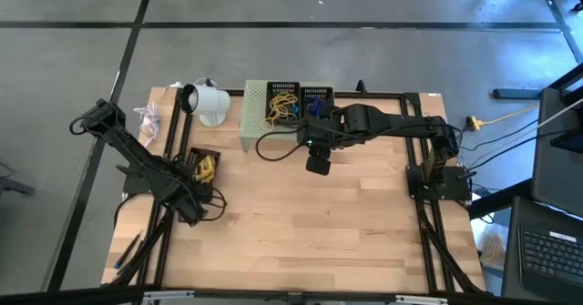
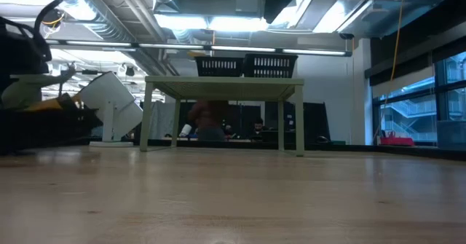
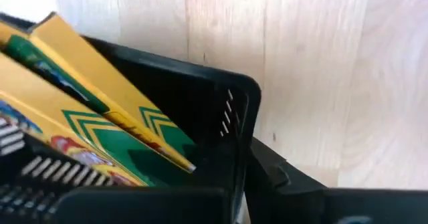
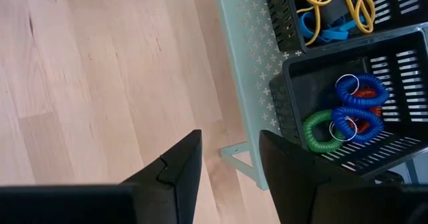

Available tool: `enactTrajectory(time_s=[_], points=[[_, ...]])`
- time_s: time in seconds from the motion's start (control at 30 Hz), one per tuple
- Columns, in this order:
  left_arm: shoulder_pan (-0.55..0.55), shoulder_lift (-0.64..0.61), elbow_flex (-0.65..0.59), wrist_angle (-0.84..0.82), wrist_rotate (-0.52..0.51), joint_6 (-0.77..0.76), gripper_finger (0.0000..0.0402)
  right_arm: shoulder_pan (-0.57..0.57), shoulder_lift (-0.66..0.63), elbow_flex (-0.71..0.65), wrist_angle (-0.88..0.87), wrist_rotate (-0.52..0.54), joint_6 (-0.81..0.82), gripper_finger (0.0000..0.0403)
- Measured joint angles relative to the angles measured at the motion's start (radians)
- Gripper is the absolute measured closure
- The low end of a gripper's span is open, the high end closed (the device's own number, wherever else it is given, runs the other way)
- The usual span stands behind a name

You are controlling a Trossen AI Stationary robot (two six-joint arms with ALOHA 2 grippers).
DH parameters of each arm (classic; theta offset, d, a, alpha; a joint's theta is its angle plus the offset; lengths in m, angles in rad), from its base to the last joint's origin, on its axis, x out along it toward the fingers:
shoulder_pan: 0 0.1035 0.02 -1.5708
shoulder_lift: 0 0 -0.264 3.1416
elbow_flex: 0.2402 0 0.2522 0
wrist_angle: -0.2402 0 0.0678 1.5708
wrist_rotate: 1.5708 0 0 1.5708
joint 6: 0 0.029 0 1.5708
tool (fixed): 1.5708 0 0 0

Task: Pick & Place Office Desk Supplies
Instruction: Put the black bin on the shelf

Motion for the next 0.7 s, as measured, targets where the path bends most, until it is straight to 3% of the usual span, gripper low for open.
enactTrajectory(time_s=[0.17, 0.33, 0.53, 0.7], points=[[0.002, 0.000, 0.021, 0.027, 0.000, -0.032, 0.0395, 0.000, 0.000, 0.000, 0.000, 0.000, 0.000, 0.0250], [0.002, 0.001, 0.132, 0.030, 0.001, -0.081, 0.0396, 0.000, 0.000, 0.000, 0.000, 0.000, 0.000, 0.0250], [0.004, 0.001, 0.310, 0.003, -0.124, 0.056, 0.0397, 0.005, 0.000, 0.000, -0.014, 0.000, 0.018, 0.0250], [0.046, 0.001, 0.461, -0.129, -0.229, 0.062, 0.0397, 0.024, 0.000, 0.000, -0.064, 0.000, 0.042, 0.0250]])
